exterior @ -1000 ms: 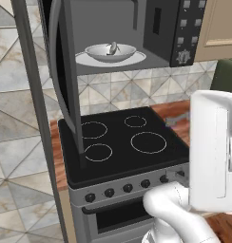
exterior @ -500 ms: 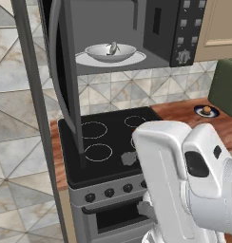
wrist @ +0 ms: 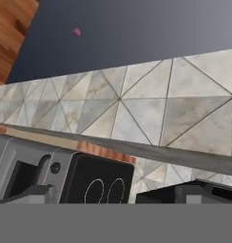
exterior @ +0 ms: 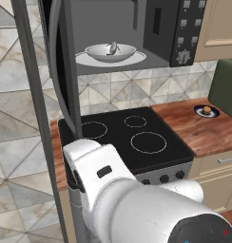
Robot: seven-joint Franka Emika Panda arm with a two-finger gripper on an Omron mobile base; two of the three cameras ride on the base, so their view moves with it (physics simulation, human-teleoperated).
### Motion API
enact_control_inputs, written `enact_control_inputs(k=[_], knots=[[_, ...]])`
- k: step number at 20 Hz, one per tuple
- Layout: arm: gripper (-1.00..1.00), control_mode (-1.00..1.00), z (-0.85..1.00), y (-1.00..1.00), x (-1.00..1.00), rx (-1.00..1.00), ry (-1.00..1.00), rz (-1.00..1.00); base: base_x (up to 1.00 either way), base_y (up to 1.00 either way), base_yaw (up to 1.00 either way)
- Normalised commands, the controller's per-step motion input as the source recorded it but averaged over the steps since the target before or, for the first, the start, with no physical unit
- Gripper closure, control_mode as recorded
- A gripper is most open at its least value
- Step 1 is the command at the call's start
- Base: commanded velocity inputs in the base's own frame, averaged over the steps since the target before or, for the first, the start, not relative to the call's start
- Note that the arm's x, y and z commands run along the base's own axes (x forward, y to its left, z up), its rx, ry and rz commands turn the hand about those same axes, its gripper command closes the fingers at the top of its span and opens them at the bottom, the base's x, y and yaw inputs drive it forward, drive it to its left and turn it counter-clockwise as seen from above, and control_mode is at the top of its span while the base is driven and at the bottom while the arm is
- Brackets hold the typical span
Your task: Remove the tangerine from the bowl and place it on the small plate. Then place the bowl with only the fish in the microwave, close the door, and press the start button to microwave the fish.
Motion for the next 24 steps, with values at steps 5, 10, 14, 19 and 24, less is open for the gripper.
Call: enact_control_inputs(k=[5,10,14,19,24], knots=[[-1.00,-1.00,-0.44,0.15,0.86,-0.07,0.00,-0.13,0.00,0.00,0.00],[-1.00,-1.00,-0.28,0.39,0.71,-0.07,0.00,-0.05,0.00,0.00,0.00],[-1.00,-1.00,-0.06,0.59,0.38,-0.13,0.00,0.00,0.00,0.00,0.00],[-1.00,-1.00,0.02,0.04,0.22,-0.08,0.00,-0.01,0.00,0.00,0.00],[-1.00,-1.00,0.02,-0.80,0.06,0.00,0.00,0.00,0.00,0.00,0.00]])
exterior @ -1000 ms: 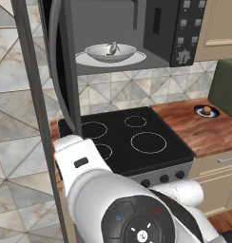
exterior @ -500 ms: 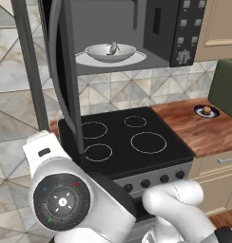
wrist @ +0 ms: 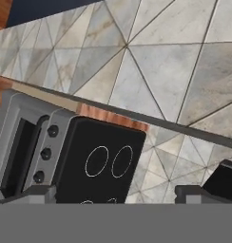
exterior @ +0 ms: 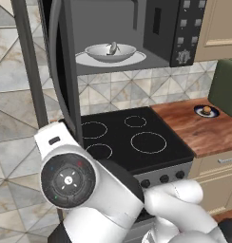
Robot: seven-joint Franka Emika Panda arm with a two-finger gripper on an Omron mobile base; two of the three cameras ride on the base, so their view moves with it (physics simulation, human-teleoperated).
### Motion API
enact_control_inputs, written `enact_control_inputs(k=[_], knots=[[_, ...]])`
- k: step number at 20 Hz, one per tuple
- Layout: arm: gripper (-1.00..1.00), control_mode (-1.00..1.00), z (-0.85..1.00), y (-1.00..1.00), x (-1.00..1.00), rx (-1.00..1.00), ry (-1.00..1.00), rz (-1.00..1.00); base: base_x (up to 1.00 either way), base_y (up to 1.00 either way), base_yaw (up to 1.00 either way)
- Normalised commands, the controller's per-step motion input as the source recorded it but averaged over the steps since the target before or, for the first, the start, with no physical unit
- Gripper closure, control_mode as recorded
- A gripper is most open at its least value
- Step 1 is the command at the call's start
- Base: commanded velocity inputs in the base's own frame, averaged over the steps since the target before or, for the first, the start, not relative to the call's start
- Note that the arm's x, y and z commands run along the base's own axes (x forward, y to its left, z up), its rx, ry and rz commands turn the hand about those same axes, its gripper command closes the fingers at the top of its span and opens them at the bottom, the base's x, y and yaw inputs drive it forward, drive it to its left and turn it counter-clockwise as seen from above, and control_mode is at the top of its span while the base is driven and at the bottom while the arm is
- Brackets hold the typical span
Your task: Remove the tangerine from the bowl and place it on the small plate. Then place the bowl with only the fish in the microwave, close the door, and press the start button to microwave the fish.
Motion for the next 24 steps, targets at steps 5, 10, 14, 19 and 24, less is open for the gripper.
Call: enact_control_inputs(k=[5,10,14,19,24], knots=[[-1.00,-1.00,0.00,-1.00,0.01,0.03,0.00,0.00,0.00,0.00,0.00],[-1.00,-1.00,0.16,-1.00,0.09,0.09,0.00,0.00,0.00,0.00,0.00],[-1.00,-1.00,0.45,-1.00,0.48,0.10,0.00,0.00,0.00,0.00,0.00],[-1.00,-1.00,0.60,-0.74,0.81,0.07,0.04,-0.10,0.00,0.00,0.00],[-1.00,-1.00,0.25,-0.58,0.89,0.09,0.02,-0.15,0.00,0.00,0.00]])
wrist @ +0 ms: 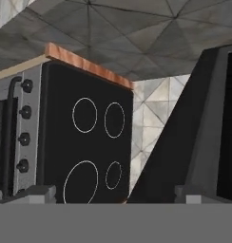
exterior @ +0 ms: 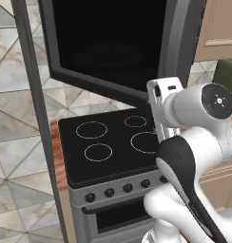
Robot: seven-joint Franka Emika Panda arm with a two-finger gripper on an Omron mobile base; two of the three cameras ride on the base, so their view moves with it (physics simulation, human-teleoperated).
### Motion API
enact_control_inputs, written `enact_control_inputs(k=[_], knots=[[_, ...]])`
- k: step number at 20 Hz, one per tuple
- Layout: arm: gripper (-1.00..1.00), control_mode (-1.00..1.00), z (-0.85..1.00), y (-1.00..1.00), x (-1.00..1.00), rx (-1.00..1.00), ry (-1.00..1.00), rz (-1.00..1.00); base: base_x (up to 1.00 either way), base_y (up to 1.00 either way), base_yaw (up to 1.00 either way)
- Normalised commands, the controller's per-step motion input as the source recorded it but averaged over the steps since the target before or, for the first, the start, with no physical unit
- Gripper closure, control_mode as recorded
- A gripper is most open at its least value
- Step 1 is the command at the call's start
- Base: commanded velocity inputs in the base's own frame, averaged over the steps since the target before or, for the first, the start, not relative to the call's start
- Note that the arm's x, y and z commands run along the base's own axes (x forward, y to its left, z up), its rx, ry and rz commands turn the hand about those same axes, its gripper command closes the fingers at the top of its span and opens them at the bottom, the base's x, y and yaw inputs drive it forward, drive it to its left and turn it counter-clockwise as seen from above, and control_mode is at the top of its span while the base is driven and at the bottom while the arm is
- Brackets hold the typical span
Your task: Remove the tangerine from the bowl and place it on the small plate. Then place the bowl with only the fish in the microwave, close the door, and press the start button to microwave the fish.
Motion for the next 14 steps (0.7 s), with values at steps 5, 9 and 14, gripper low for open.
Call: enact_control_inputs(k=[5,9,14], knots=[[-1.00,-1.00,0.22,-0.32,1.00,0.05,0.06,-0.15,0.00,0.00,0.00],[-1.00,-1.00,0.11,-0.20,1.00,0.03,0.07,-0.13,0.00,0.00,0.00],[-1.00,-1.00,0.09,-0.08,0.95,0.00,0.08,-0.08,0.00,0.00,0.00]])
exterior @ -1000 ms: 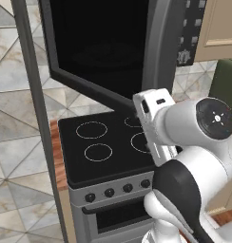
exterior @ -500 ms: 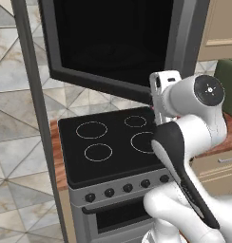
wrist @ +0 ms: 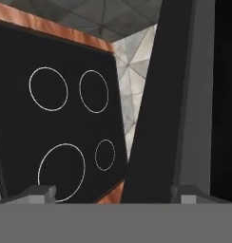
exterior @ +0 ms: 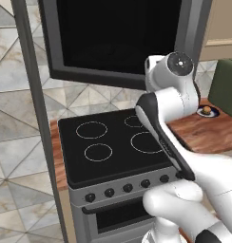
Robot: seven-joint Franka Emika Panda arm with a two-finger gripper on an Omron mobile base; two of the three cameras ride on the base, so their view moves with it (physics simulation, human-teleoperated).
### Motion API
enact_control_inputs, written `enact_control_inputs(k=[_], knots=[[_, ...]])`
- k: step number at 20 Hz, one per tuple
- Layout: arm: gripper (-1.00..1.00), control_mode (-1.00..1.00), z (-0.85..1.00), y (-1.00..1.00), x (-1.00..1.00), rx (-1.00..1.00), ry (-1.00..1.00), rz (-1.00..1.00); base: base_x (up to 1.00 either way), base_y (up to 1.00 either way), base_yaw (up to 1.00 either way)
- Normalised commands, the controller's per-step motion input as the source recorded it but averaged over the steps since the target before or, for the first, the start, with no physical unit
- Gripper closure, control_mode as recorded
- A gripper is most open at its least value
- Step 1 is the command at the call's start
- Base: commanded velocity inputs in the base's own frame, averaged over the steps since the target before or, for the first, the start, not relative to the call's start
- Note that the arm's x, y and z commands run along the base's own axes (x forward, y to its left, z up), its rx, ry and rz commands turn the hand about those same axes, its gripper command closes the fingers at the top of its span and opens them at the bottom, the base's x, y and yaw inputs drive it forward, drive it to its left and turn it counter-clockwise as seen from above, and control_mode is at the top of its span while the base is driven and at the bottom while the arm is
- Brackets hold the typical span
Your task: Remove the tangerine from the bowl and place it on the small plate. Then place the bowl with only the fish in the microwave, close the door, and press the start button to microwave the fish.
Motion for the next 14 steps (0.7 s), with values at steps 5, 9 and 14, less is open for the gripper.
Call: enact_control_inputs(k=[5,9,14], knots=[[-1.00,-1.00,0.00,-0.18,0.95,0.01,0.06,-0.06,0.00,0.00,0.00],[-1.00,-1.00,0.00,-0.15,0.92,0.00,0.08,-0.03,0.00,0.00,0.00],[-1.00,-1.00,0.00,-0.17,0.82,0.01,0.03,-0.02,0.00,0.00,0.00]])
